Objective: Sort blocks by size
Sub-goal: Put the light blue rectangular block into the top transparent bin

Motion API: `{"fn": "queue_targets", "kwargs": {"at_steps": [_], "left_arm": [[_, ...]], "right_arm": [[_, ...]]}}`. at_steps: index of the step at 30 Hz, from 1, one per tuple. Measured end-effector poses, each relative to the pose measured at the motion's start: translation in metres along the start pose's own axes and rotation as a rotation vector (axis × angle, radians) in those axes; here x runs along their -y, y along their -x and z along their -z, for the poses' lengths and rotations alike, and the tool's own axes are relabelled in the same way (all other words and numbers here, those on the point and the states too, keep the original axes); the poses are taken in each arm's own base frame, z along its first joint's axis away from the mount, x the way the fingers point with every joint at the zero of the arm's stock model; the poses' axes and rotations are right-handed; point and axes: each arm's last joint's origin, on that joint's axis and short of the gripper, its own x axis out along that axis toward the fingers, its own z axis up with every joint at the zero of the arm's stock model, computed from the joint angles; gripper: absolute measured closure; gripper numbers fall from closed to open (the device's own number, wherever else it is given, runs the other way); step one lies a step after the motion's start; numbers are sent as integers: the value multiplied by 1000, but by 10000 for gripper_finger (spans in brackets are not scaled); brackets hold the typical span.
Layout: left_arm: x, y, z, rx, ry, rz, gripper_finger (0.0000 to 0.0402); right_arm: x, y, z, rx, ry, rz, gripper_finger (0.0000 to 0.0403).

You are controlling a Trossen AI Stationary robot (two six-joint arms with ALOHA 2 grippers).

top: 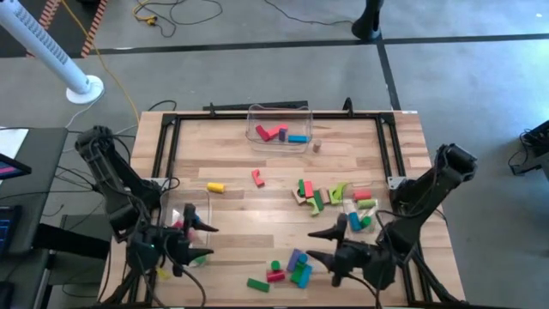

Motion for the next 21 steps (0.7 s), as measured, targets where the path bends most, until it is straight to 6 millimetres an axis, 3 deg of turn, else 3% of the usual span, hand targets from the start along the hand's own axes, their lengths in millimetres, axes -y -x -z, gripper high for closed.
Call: {"fn": "queue_targets", "kwargs": {"at_steps": [11, 21], "left_arm": [[27, -47, 6, -67, -109, -54, 140], [36, -67, 8, -72, -140, -74, 140]], "right_arm": [[-24, 1, 23, -100, -87, -54, 147], [-48, -10, 33, -139, -155, -207, 147]]}}
